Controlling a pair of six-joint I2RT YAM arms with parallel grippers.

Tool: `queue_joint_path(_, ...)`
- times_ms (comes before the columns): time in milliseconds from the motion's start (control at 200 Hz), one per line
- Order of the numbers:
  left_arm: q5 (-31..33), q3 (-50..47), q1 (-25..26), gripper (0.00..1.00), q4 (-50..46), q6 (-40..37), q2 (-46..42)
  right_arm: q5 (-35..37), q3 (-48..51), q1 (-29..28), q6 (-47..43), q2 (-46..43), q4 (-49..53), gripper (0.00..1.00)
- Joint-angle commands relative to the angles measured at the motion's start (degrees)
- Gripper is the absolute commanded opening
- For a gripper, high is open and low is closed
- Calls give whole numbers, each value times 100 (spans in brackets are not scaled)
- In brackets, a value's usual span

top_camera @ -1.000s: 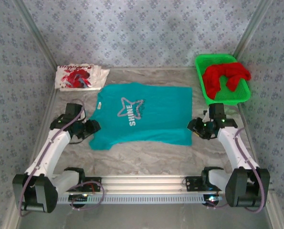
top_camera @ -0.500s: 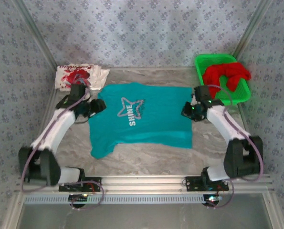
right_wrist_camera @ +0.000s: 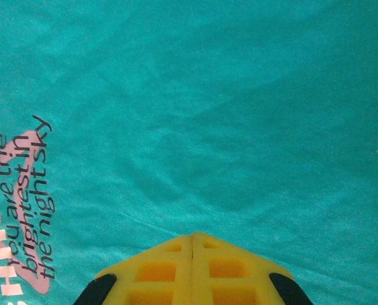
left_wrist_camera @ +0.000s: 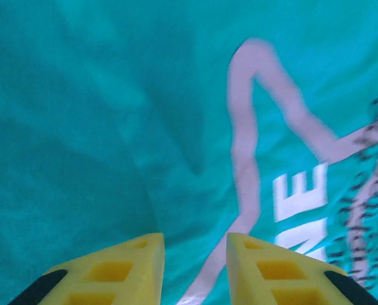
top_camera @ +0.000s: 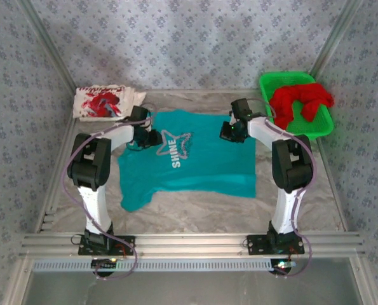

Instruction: Fold and stack the t-shirts

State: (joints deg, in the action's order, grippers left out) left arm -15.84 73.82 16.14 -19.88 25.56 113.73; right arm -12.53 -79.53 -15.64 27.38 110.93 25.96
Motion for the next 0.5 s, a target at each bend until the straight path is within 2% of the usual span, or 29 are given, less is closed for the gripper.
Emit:
queue_joint_path(0, -257, -452, 24, 31, 200, 95, -153, 35, 163, 16, -68, 73, 143, 0)
queue_joint_path(125, -389, -984, 286, 27, 194, 267, -250, -205, 573, 20, -43, 22, 89, 0)
queue_joint_path(205, -350, -1531, 577, 22, 252, 512, -507, -162, 1055, 33, 66, -346, -125, 0)
queue_joint_path(300, -256, -2108, 941, 21, 300, 835, -940, 29, 1542, -19, 131, -827, -318, 0)
queue_joint_path(420, -46, -2058, 1134, 17, -232, 936, -1462, 1, 1175, -220, -42, -914, -230, 0)
queue_joint_path(495, 258, -1696, 1138, 19, -561, 757, -1887, -145, 423, -392, -217, -657, -44, 0)
